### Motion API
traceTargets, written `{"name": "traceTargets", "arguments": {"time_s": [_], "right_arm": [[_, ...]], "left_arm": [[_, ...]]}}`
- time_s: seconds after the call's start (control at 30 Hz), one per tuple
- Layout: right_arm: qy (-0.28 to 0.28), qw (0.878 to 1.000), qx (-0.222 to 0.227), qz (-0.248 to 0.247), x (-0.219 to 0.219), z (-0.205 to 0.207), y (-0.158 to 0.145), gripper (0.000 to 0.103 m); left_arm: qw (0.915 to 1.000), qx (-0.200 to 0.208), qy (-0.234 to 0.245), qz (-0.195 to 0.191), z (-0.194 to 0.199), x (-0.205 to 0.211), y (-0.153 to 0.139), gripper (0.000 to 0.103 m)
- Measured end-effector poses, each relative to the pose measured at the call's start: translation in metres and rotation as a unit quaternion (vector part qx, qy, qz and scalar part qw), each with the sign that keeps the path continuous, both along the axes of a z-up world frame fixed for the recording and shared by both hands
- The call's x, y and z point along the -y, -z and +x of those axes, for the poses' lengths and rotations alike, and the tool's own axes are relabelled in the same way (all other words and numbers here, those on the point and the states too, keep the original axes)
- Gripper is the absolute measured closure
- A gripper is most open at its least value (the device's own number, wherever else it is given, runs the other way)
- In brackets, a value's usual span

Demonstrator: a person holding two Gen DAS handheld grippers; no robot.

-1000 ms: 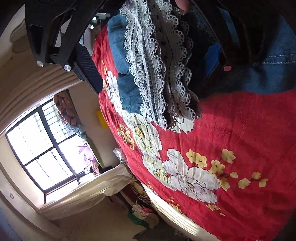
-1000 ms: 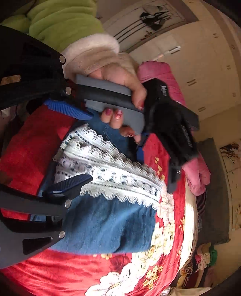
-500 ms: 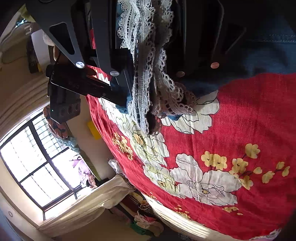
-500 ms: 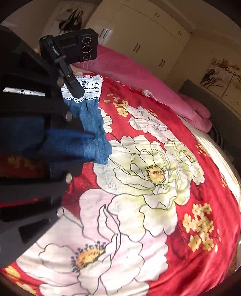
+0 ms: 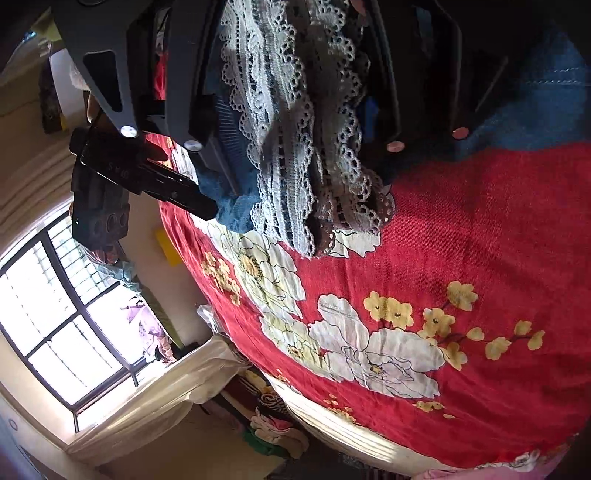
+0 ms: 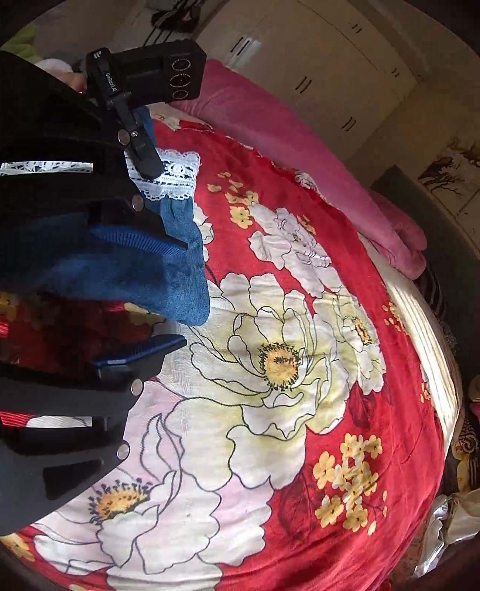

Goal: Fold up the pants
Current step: 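Lift the lace edge and fold it over the denim with both grippers, then lay the folded edge down and smooth it, then open both grippers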

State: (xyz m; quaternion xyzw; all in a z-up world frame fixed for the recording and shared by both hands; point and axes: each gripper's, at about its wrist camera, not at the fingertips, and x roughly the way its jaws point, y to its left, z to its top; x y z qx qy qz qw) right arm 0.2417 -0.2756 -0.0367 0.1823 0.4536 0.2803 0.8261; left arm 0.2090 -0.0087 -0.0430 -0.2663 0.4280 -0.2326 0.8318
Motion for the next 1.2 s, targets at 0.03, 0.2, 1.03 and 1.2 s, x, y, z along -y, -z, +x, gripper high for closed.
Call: {"name": "traceTargets", "arguments": {"time_s": [0.03,0.2,1.03,1.2], "right_arm": [[0.0,1.0,0.006,0.0,0.004,-0.007,-0.005,0.05],[-0.005,0.999,0.036,-0.009,0.019,-0.052,-0.021,0.045],[-0.035,0.999,-0.008,-0.014,0.005,-0.142,0.011,0.049],[-0.064,0.998,-0.014,-0.013,-0.008,-0.143,0.019,0.091]], "left_arm": [[1.0,0.005,-0.003,0.003,-0.004,-0.002,-0.005,0.047],[0.9993,0.019,-0.027,0.017,-0.032,-0.014,-0.025,0.04],[0.9949,-0.047,-0.016,0.087,-0.128,0.027,-0.003,0.039],[0.994,-0.059,-0.018,0.09,-0.126,0.034,0.006,0.083]]}}
